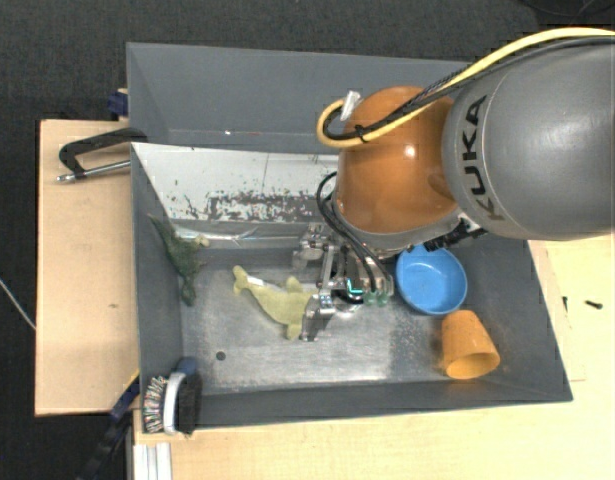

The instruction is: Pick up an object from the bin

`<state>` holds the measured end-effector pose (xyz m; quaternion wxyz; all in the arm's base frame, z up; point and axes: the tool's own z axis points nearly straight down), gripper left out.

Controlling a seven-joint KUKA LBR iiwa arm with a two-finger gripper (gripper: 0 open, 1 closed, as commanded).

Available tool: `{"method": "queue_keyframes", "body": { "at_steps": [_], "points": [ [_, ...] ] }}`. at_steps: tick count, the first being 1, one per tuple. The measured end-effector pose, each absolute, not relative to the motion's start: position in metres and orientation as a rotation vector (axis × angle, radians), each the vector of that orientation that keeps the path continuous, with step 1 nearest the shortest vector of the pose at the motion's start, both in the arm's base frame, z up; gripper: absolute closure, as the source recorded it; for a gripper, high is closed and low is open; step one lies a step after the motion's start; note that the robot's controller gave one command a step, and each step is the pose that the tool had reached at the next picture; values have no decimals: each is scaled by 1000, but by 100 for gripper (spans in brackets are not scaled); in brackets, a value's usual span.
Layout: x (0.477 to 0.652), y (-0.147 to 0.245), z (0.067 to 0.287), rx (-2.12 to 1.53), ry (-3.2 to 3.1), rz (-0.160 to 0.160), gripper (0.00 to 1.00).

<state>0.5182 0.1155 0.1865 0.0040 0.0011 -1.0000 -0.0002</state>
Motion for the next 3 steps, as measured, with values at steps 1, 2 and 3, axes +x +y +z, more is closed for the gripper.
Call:
{"method": "queue_keyframes", "body": {
  "at_steps": [1,2,3],
  "points": [
    [565,87,71,242,-3138,-4,0],
    [565,88,75,244,-3140,-4,100],
    [552,51,296,636,-3093,3,100]
  ]
}}
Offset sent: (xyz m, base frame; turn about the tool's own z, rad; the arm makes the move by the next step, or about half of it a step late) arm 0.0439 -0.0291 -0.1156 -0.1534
